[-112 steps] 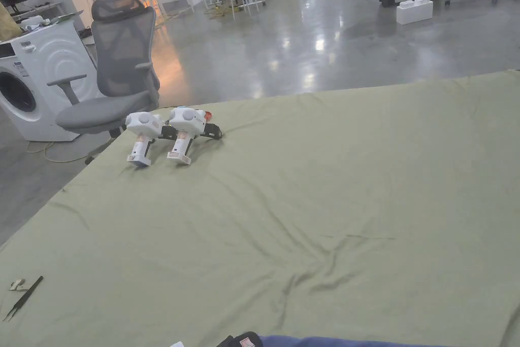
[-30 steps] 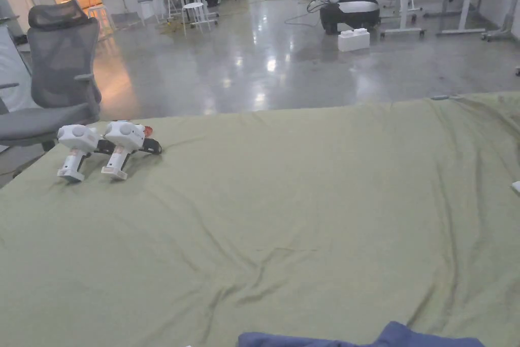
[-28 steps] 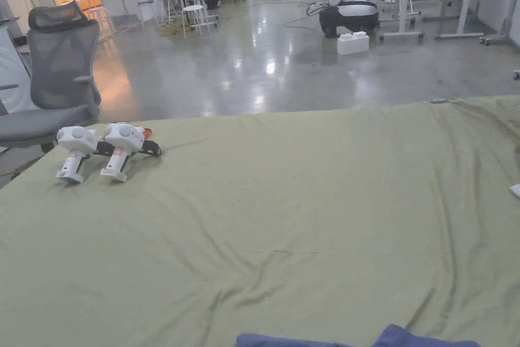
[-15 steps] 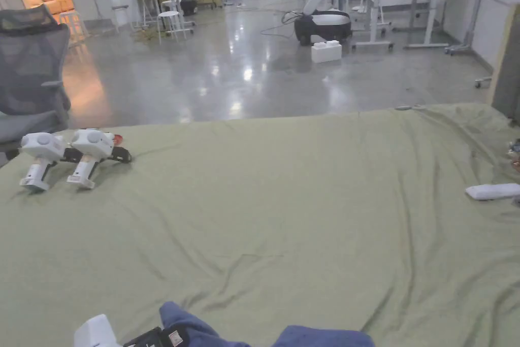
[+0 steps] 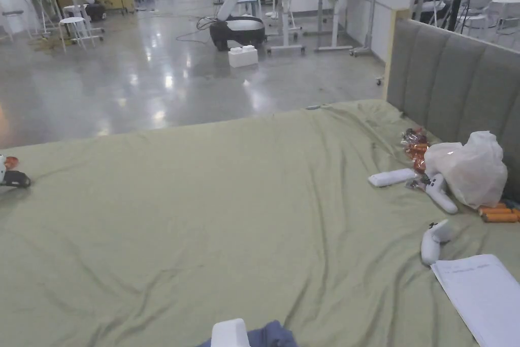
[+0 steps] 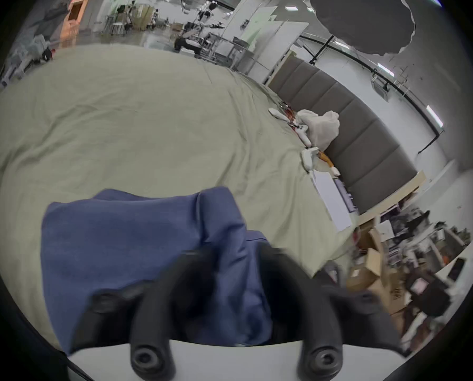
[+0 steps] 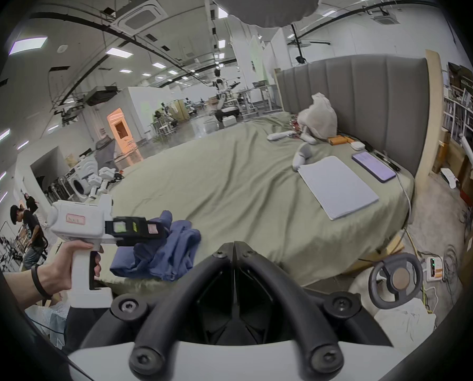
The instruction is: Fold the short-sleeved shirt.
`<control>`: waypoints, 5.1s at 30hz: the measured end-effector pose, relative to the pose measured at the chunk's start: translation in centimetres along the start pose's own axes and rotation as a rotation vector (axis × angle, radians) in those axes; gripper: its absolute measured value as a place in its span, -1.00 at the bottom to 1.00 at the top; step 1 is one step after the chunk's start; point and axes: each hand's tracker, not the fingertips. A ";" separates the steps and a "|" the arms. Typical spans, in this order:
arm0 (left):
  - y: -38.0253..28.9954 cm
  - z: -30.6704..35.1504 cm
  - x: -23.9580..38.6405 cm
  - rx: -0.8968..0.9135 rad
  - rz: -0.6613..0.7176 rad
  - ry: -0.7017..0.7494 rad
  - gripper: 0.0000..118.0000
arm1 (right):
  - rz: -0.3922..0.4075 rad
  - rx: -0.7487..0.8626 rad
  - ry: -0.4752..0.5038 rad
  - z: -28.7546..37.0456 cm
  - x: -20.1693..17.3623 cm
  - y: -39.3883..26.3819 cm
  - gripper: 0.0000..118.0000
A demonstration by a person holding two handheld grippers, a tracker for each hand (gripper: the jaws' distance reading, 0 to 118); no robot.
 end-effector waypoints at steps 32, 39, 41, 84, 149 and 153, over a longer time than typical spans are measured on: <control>0.3 11.6 -7.3 0.178 0.158 -0.102 0.58 | 0.138 -0.361 0.339 -19.2 -9.6 1.7 -1.00; -1.4 13.8 -14.9 0.162 0.390 -0.044 0.75 | 0.304 -0.521 0.123 -25.4 -10.1 -1.2 -1.00; -1.8 12.6 -16.0 0.152 0.440 -0.065 0.75 | 0.216 -0.520 0.144 -25.2 -9.5 -0.9 -1.00; 5.2 31.0 -42.3 0.237 0.438 1.022 0.50 | -0.014 -0.420 0.231 -20.0 -7.9 0.1 -1.00; -1.3 33.1 5.2 0.885 -0.440 0.618 0.56 | 0.282 0.445 0.146 -1.3 -11.9 12.4 0.82; -1.2 33.1 5.3 0.901 -0.426 0.611 1.00 | 0.293 0.448 0.169 -1.5 -12.2 12.3 0.95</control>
